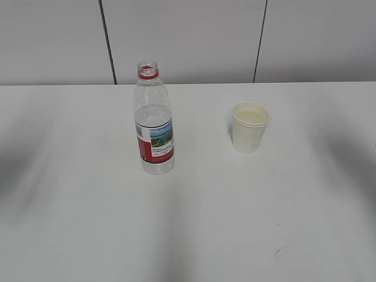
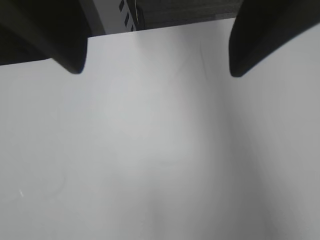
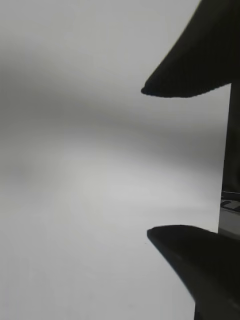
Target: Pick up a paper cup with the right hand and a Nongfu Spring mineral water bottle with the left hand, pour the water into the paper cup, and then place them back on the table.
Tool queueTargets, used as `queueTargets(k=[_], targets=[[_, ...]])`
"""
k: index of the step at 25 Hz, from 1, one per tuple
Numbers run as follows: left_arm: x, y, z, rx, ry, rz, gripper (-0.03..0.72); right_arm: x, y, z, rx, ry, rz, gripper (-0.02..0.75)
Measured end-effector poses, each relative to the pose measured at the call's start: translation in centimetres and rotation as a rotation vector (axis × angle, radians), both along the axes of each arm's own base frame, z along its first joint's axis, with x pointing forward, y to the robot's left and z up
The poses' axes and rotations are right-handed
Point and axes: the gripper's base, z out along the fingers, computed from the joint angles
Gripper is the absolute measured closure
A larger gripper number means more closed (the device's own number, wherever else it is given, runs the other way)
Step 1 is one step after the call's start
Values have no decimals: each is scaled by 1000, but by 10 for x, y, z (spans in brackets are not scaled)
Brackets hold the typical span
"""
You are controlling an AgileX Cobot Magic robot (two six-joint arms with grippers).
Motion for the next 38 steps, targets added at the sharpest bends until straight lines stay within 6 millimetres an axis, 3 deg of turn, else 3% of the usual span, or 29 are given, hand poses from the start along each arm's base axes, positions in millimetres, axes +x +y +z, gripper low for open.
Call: queueTargets(k=[8,21,27,38], targets=[[-38,1,-24,1,69,0,169,-43,6,2,18,1,-4,156],[-96,-1,-27,-33,-105,10,169,-100,15,5,55,-56,-13,156],[-114,-1,-37,-36,-202,11,169,-127,20,10,74,-116,-15,156],[-134,-4,-22,-81,-344,21,169,-162,24,35,68,-292,-6,156]])
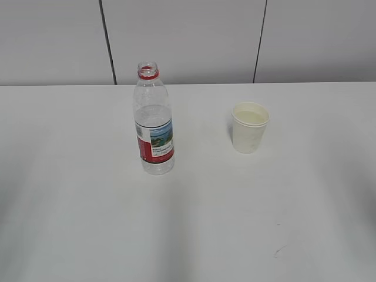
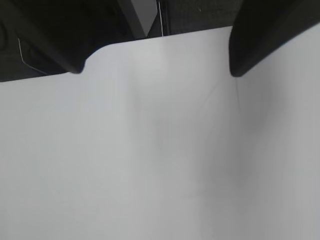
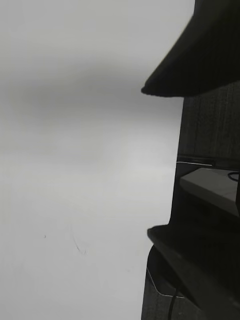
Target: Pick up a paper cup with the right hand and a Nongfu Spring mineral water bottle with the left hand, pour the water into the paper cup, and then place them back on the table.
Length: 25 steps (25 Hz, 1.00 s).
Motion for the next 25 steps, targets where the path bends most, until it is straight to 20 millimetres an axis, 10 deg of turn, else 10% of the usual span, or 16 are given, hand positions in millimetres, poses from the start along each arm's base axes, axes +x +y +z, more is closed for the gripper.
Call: queueTargets(k=[25], targets=[[-48,-1,33,-5,-416,-24,169,-54,5,-28,-42,-131,53,156]])
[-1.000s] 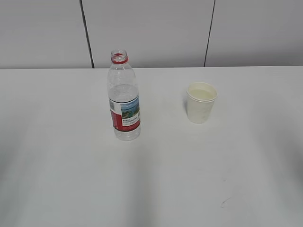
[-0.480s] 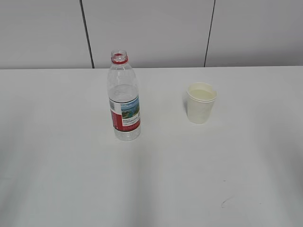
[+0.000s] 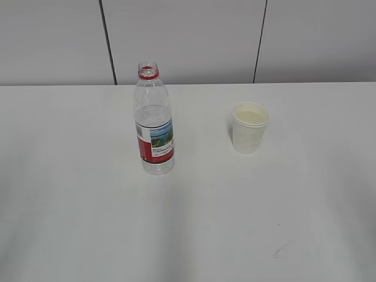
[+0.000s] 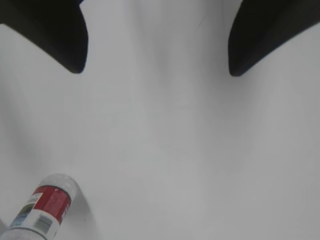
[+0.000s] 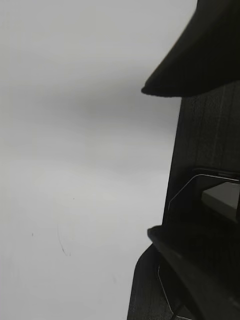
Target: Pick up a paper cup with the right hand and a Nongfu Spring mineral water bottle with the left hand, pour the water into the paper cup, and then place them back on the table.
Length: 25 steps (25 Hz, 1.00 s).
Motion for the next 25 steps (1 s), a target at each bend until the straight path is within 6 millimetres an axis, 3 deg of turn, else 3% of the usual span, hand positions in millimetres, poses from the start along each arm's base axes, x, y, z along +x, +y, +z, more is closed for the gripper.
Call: queueTargets(k=[7,18,25], targets=[[-13,4,-7,65,77,1,178,-21,6,-4,39,-103,7,156],[-47,6,-4,71,-90,4,223,-47,9,1,25,-288,8,156],[-49,6,-4,70,-100,5,226,-43,9,-33,48,-204,4,156]])
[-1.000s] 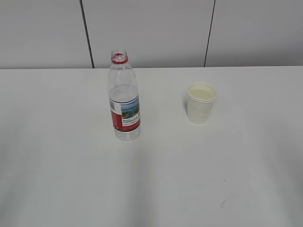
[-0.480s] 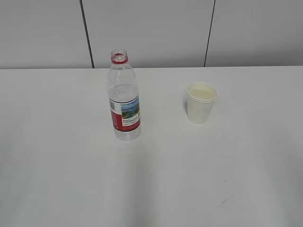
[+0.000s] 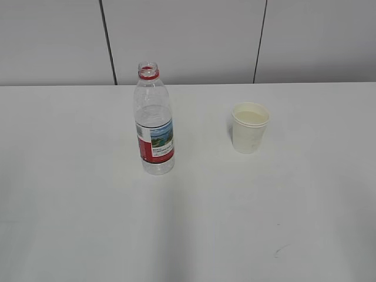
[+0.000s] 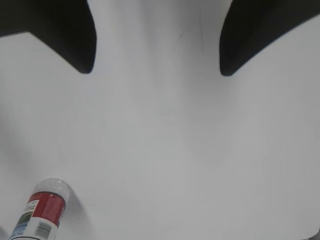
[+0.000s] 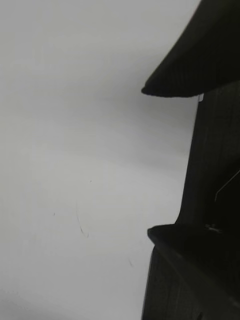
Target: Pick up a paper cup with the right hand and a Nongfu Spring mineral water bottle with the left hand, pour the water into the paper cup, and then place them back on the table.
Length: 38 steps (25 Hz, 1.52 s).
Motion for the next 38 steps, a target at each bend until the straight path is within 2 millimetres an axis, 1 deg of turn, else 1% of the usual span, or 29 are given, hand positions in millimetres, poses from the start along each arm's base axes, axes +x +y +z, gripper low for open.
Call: queueTargets(k=[8,15,18,23,26,30,38], targets=[[-1,0,0,-2,-7,1,231,4,1,-4,17,-24,-4,156],[-1,0,0,-3,-7,2,232,3,2,-4,19,-28,36,156],[-1,0,0,-3,-7,2,232,-4,3,-2,16,-76,43,156],[-2,0,0,-3,-9,2,232,-22,4,1,6,-219,46,156],[-8,0,1,-5,-50,1,232,-33,4,1,0,-296,46,156],[-26,0,0,-10,-150,-1,232,-34,4,1,-2,-302,46,156],[-28,0,0,-12,-159,-2,232,-34,4,1,-4,-302,46,156]])
